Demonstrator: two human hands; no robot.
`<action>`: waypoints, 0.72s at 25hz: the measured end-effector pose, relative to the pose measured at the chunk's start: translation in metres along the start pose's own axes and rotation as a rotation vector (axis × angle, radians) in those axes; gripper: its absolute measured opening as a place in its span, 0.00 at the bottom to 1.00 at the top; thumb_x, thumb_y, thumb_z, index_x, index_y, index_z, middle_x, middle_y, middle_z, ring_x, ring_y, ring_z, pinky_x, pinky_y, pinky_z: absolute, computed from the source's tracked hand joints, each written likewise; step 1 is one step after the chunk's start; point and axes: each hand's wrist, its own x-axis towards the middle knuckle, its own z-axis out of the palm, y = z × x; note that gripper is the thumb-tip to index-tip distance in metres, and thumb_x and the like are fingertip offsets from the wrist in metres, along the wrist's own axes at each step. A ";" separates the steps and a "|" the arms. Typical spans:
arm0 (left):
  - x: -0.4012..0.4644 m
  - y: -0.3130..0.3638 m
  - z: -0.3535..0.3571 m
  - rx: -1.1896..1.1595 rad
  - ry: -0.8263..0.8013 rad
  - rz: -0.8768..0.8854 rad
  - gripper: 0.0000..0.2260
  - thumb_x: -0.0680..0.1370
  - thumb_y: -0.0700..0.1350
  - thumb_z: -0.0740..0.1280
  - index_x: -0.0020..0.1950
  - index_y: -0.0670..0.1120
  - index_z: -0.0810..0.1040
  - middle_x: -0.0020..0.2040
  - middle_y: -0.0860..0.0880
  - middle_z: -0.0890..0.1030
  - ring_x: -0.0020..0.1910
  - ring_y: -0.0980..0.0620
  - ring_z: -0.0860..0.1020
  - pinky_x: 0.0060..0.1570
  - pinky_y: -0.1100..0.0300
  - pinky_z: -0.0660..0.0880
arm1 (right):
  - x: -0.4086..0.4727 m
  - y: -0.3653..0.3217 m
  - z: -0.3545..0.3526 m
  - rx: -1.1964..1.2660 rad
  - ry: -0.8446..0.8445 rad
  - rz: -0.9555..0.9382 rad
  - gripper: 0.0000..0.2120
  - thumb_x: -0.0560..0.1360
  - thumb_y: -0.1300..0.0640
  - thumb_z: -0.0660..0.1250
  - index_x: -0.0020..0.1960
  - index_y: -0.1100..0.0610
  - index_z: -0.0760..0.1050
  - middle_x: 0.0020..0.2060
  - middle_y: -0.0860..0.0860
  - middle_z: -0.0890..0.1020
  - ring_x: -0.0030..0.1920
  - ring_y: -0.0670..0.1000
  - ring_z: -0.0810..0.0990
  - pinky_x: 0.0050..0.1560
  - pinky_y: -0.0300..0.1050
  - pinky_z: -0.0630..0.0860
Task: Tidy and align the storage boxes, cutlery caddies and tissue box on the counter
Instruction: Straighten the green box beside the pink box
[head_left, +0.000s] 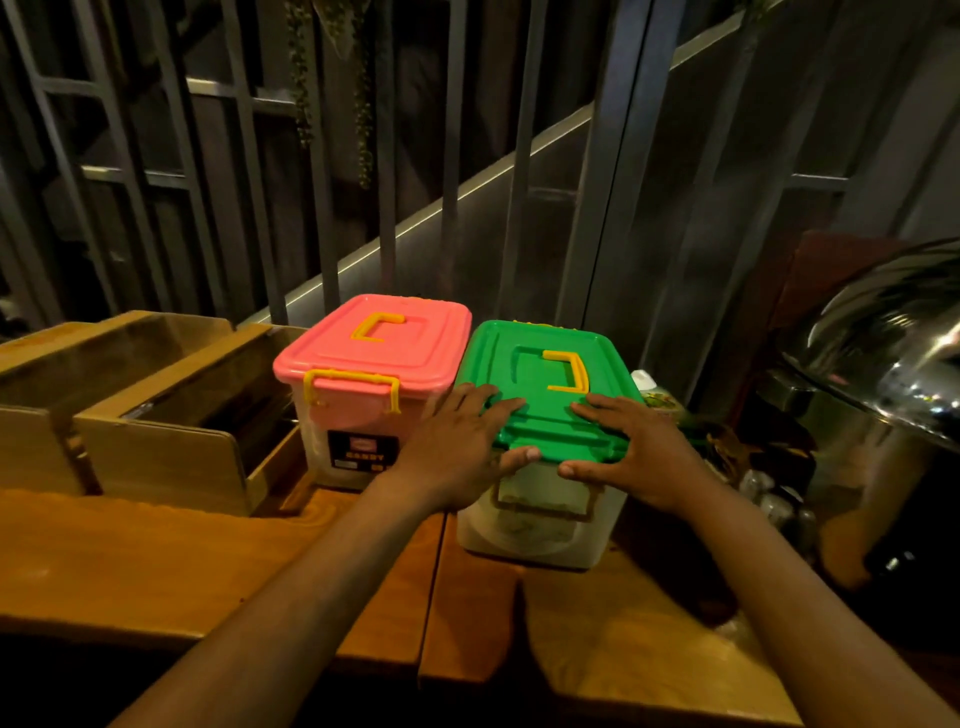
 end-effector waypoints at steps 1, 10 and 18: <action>0.005 -0.002 0.001 0.007 -0.013 -0.006 0.34 0.74 0.72 0.46 0.76 0.58 0.58 0.75 0.48 0.63 0.75 0.47 0.57 0.72 0.44 0.53 | 0.005 0.001 0.000 -0.011 -0.009 0.007 0.48 0.54 0.20 0.62 0.71 0.39 0.66 0.74 0.43 0.66 0.74 0.51 0.61 0.74 0.59 0.59; 0.042 -0.015 0.017 0.029 0.001 -0.041 0.32 0.74 0.71 0.47 0.75 0.58 0.58 0.76 0.49 0.63 0.75 0.48 0.57 0.71 0.35 0.48 | 0.044 0.016 0.005 0.034 0.002 0.029 0.49 0.51 0.21 0.64 0.69 0.39 0.68 0.73 0.44 0.68 0.73 0.52 0.62 0.73 0.58 0.60; 0.063 -0.021 0.026 0.036 0.022 -0.062 0.33 0.74 0.72 0.46 0.74 0.58 0.60 0.75 0.49 0.63 0.75 0.48 0.58 0.71 0.35 0.49 | 0.070 0.030 0.010 0.042 0.018 0.009 0.50 0.50 0.20 0.63 0.69 0.39 0.70 0.72 0.45 0.69 0.73 0.53 0.63 0.73 0.57 0.60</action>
